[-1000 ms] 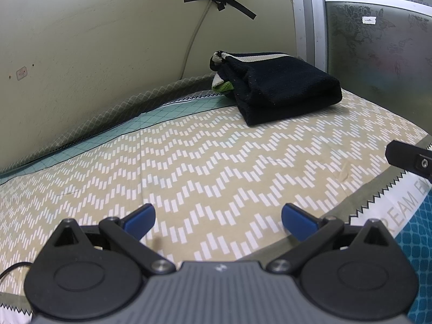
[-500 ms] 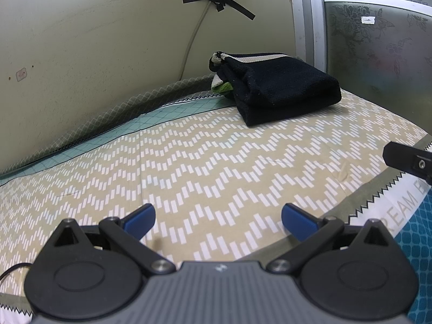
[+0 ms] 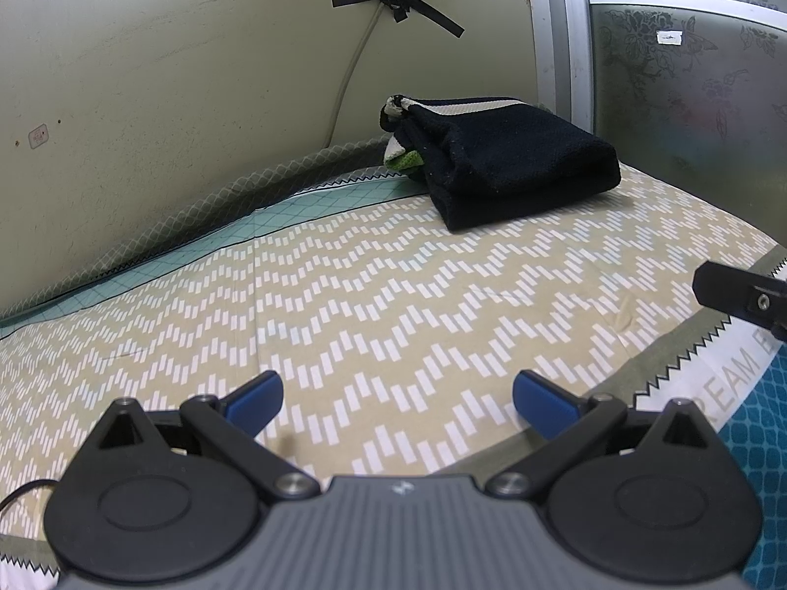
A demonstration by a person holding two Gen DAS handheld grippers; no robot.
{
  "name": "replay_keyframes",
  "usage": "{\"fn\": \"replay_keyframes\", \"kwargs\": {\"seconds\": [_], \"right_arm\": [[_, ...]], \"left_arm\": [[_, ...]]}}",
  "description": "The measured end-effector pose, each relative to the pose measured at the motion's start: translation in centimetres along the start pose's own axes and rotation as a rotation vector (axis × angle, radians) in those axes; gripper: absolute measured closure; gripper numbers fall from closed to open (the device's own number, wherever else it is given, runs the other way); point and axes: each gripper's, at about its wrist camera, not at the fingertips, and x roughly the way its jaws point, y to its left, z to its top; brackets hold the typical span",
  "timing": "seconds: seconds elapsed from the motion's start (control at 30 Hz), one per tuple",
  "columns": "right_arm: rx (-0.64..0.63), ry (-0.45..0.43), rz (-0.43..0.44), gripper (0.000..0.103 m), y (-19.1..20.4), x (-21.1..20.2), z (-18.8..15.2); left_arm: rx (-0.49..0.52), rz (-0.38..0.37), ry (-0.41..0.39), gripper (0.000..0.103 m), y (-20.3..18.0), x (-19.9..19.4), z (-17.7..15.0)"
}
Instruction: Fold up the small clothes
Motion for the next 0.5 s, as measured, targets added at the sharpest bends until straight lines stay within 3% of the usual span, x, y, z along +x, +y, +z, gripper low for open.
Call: {"fn": "replay_keyframes", "kwargs": {"seconds": [0.5], "right_arm": [[0.001, -0.001, 0.001, 0.018, 0.01, -0.04, -0.02]], "left_arm": [[0.009, 0.003, -0.008, 0.0, -0.18, -0.07, 0.3]]}}
